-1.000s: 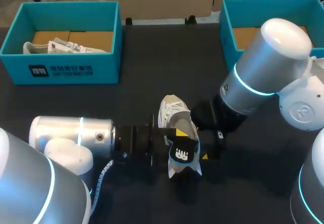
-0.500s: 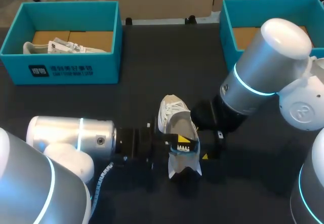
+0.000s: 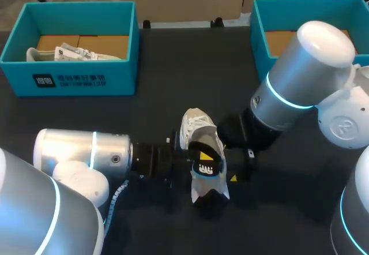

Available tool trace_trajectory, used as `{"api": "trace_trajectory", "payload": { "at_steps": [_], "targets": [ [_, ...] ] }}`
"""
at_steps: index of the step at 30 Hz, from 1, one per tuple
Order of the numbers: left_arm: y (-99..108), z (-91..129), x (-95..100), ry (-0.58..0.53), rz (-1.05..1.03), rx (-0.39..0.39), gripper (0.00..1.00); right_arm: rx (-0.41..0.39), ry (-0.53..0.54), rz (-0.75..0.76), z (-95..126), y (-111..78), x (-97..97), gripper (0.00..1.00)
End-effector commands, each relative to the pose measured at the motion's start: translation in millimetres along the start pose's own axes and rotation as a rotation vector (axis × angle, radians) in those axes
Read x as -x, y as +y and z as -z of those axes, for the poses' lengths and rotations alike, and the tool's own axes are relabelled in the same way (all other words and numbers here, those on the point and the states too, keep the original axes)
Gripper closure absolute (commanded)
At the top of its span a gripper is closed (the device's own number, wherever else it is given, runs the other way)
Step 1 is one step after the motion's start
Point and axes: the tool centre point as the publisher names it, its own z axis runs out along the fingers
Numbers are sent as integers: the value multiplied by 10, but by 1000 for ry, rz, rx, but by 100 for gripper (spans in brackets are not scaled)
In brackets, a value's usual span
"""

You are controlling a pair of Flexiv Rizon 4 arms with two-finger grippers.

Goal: Take the shoe out of the shoebox, open the shoe tongue, remove and reinsert the insole, then place the shoe into the shoebox

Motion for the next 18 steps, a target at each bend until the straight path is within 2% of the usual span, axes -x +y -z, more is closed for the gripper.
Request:
{"api": "trace_trajectory", "payload": {
  "at_steps": [1, 7, 13, 14, 15, 18],
  "targets": [
    [64, -112, 3, -3, -11, 27, 100, 2, -1, 1, -12, -4, -5, 0],
    [58, -116, -3, -5, -19, 34, 100, 2, -1, 1, -12, -4, -5, 0],
    [-43, -77, -12, -7, -3, 19, 100, 2, -1, 1, -12, -4, -5, 0],
    [-59, -69, -10, -7, -2, 18, 95, 2, -1, 1, -12, -4, -5, 0],
    [-82, -59, -11, -5, -1, 17, 84, 2, -1, 1, -12, -4, -5, 0],
    [-147, -29, 1, -6, 1, 12, 79, 2, -1, 1, -12, -4, -5, 0]
  ]
}}
